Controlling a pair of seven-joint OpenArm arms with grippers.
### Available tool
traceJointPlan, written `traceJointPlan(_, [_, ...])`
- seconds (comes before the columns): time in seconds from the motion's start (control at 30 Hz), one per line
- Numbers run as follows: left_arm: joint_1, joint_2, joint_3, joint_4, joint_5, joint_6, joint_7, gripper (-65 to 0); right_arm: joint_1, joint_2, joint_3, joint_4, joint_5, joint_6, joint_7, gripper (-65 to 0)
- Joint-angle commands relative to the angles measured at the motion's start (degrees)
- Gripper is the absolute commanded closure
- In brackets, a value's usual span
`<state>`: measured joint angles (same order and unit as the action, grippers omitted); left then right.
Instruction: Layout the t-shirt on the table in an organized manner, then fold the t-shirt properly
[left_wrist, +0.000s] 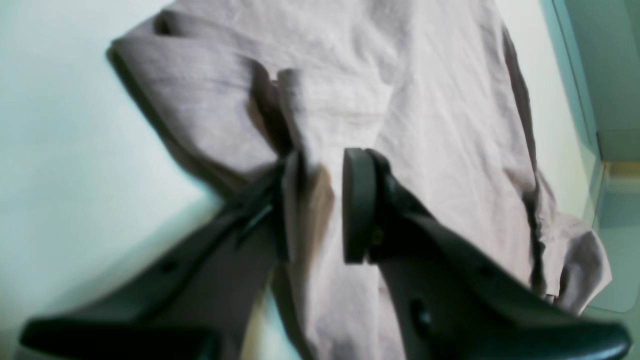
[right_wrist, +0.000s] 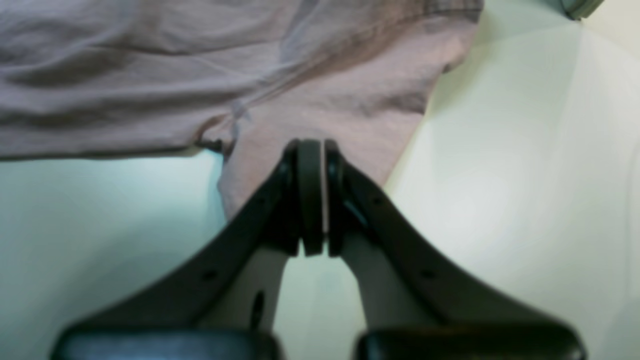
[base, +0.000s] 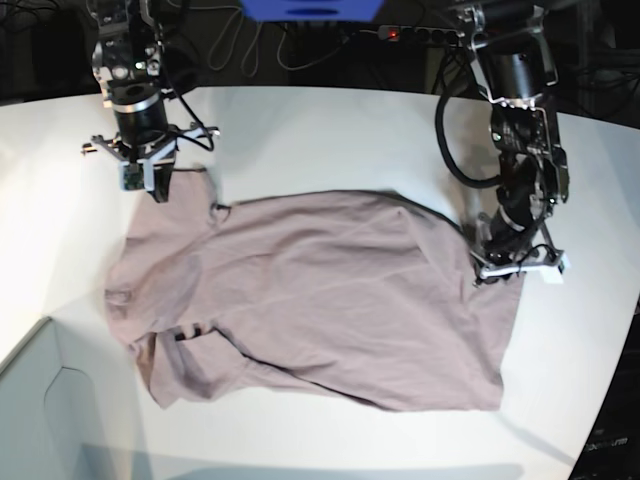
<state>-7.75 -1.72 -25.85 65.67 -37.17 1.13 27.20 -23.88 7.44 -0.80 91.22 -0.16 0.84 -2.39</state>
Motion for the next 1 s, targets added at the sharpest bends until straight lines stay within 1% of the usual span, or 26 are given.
traceJointPlan(0.0, [-2.1, -0.3, 0.0, 0.8, -0.3, -0.5, -0.9, -14.4, -0.3, 0.3, 0.2, 0.8, -0.1, -0.1, 1.5, 0.0])
traceJointPlan(0.17, [-3.5, -0.4, 0.0, -2.4, -0.6, -0.7, -0.9, -14.4, -0.4, 0.3, 0.3, 0.8, -0.1, -0.1, 1.5, 0.0])
traceJointPlan(0.3, [-3.5, -0.4, 0.0, -2.3, -0.6, -0.8, -0.9, -13.9, -0.5, 0.3, 0.5, 0.8, -0.1, -0.1, 1.5, 0.0])
traceJointPlan(0.33, [-3.2, -0.4, 0.0, -2.0, -0.7, -0.8, -0.9, -13.0, -0.5, 0.3, 0.5, 0.8, -0.1, -0.1, 1.5, 0.0])
traceJointPlan(0.37, [-3.1, -0.4, 0.0, -1.7, -0.7, -0.8, -0.9, -10.3, -0.5, 0.3, 0.5, 0.8, -0.1, -0.1, 1.5, 0.0])
traceJointPlan(0.43, [-2.9, -0.4, 0.1, -0.8, -0.7, -0.8, -0.5, -2.1, -0.5, 0.3, 0.5, 0.8, -0.1, -0.1, 1.5, 0.0])
traceJointPlan(0.47, [-2.9, -0.4, 0.1, -0.4, -0.7, -0.6, -0.3, 0.0, -0.5, 0.3, 0.5, 0.8, -0.1, -0.1, 1.5, 0.0])
traceJointPlan(0.53, [-2.8, -0.4, 0.1, 0.4, -0.7, -0.6, -0.3, -0.8, -0.4, 0.3, 0.3, 0.8, -0.1, -0.1, 1.5, 0.0])
traceJointPlan(0.73, [0.1, -0.5, -0.1, 4.7, -0.4, -0.5, -0.8, 0.0, -0.3, 0.3, 0.1, 0.8, -0.1, -0.1, 1.5, 0.0])
traceJointPlan(0.8, [0.3, -1.5, -0.1, 5.1, -0.2, -0.4, -0.8, -3.5, -0.3, 0.3, 0.1, 0.8, -0.1, -0.1, 1.5, 0.0])
traceJointPlan(0.83, [0.3, -2.3, -0.1, 4.5, -0.4, -0.4, -0.8, -6.9, -0.3, 0.3, 0.1, 0.8, -0.1, -0.1, 1.5, 0.0])
traceJointPlan(0.97, [-0.2, -3.1, -0.1, 3.1, -0.6, -0.4, -0.8, -28.8, -0.3, 0.3, 0.1, 0.8, -0.1, -0.1, 1.5, 0.0])
